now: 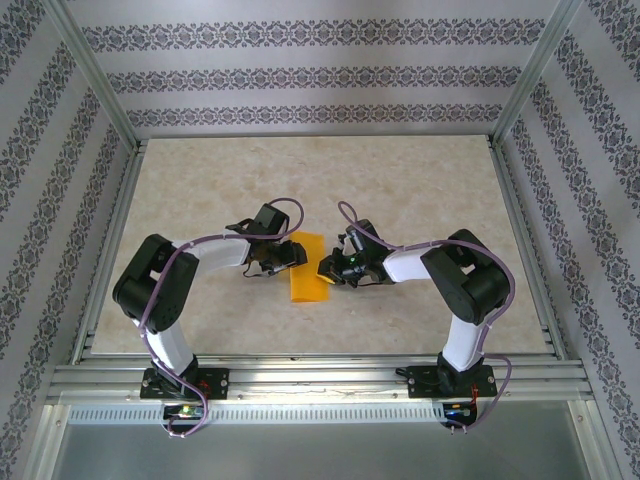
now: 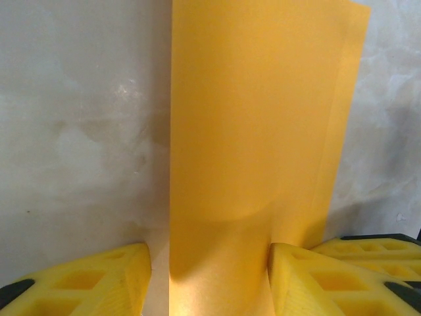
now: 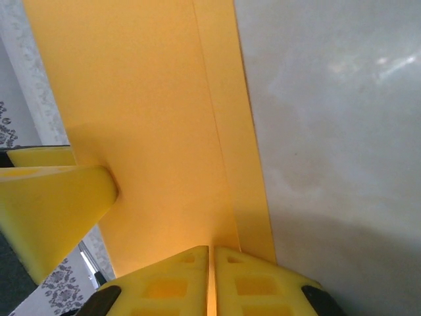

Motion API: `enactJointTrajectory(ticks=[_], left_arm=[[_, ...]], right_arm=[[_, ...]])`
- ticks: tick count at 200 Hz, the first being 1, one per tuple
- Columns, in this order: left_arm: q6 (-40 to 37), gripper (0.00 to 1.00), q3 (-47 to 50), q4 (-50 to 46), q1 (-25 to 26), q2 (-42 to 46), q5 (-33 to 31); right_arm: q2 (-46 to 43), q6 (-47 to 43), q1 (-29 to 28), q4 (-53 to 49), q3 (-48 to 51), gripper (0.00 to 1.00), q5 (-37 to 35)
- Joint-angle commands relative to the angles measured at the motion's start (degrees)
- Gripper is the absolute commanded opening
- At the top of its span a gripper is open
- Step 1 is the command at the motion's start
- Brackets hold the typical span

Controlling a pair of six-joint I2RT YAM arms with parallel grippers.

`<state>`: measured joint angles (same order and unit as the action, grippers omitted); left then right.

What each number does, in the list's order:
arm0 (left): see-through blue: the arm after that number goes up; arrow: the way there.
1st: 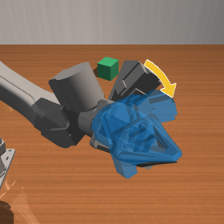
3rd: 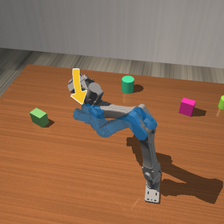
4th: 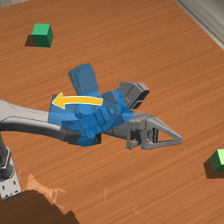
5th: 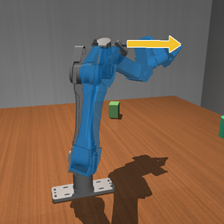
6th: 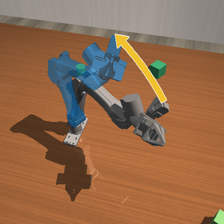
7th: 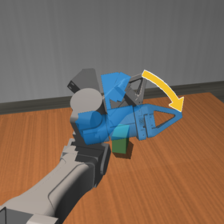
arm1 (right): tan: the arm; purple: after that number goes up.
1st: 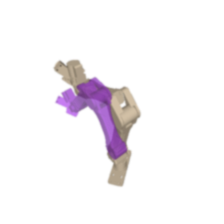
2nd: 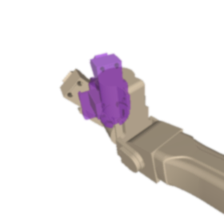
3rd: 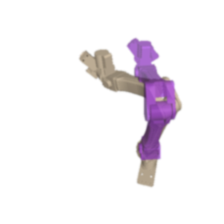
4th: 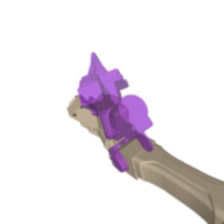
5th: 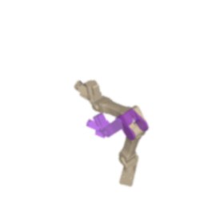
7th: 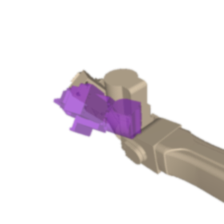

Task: Fold a paper plane with a square sheet of paper (pick it up from the middle)
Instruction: Fold the paper at the center of the table, then hold the paper at the center of the table.

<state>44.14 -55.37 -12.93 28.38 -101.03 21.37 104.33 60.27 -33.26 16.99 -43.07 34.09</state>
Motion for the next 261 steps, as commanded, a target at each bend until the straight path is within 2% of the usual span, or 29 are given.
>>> enactJointTrajectory(ticks=[1, 48, 134, 261], left_arm=[[-1.0, 0.51, -0.3, 1.2, -0.1, -3.4, 0.2], [-1.2, 0.51, -0.8, 0.9, -0.1, -4.2, 0.1], [-0.9, 0.53, -1.5, -0.9, 0.0, -4.3, -2.0], [-1.9, 0.6, -9.9, -13.3, 3.1, -10.2, -9.9]], right_arm=[[0.1, -0.3, -0.5, 0.8, -2.0, 0.14, -0.4], [-7.5, -3.9, 1.4, -3.6, -1.9, 0.22, -1.9], [-17.0, -4.9, 9.8, -6.5, 6.5, 0.24, -6.7], [-15.6, -5.9, 9.6, -6.0, 6.2, 0.26, -3.4]])
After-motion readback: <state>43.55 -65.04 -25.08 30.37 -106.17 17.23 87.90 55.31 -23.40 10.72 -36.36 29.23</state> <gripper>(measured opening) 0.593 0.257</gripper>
